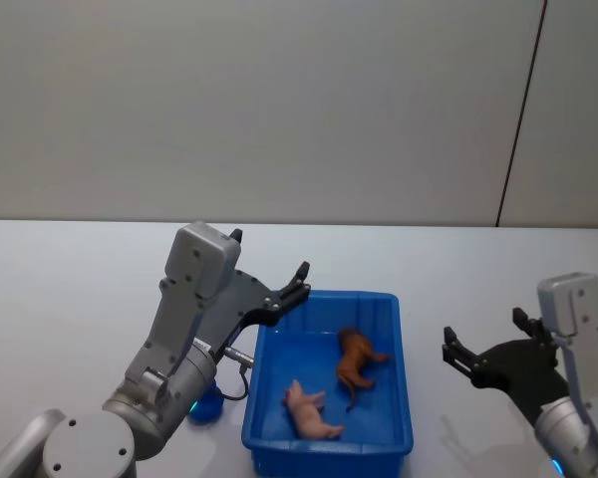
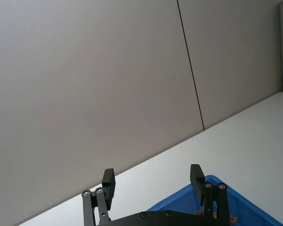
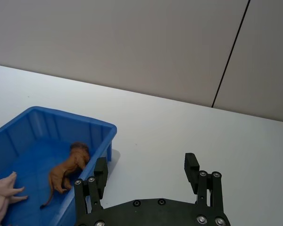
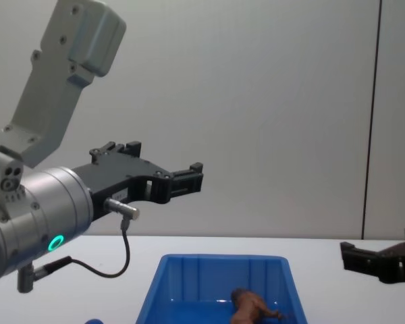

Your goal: Pick up the two dolls from the table and place them into the box.

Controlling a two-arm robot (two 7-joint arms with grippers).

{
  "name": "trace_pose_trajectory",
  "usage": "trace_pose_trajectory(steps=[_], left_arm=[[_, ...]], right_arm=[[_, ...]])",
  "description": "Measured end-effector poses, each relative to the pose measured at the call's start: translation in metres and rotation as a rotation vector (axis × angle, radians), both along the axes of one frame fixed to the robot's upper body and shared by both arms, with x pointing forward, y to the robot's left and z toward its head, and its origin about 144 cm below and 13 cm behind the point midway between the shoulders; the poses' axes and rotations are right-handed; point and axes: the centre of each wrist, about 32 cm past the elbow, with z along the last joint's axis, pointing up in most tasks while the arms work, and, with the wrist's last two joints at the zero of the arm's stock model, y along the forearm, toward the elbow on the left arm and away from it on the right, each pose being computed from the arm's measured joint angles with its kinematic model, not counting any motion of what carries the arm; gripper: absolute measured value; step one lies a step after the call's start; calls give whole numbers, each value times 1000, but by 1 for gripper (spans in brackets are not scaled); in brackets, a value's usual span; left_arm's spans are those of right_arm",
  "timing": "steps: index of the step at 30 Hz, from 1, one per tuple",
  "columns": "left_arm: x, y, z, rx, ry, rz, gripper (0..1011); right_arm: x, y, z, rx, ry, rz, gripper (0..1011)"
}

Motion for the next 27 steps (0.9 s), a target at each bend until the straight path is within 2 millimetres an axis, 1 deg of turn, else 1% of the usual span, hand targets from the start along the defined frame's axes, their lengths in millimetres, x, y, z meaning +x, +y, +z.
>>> trace_pose_trajectory(steps=[15, 27], left_arm=[[-6, 8, 1, -5, 80, 60, 1001], [-13, 25, -5, -10, 201, 132, 1001]], right_arm=[[-6, -7, 0, -10, 0, -39, 1001], [-7, -9, 0, -13, 1, -51, 1001]])
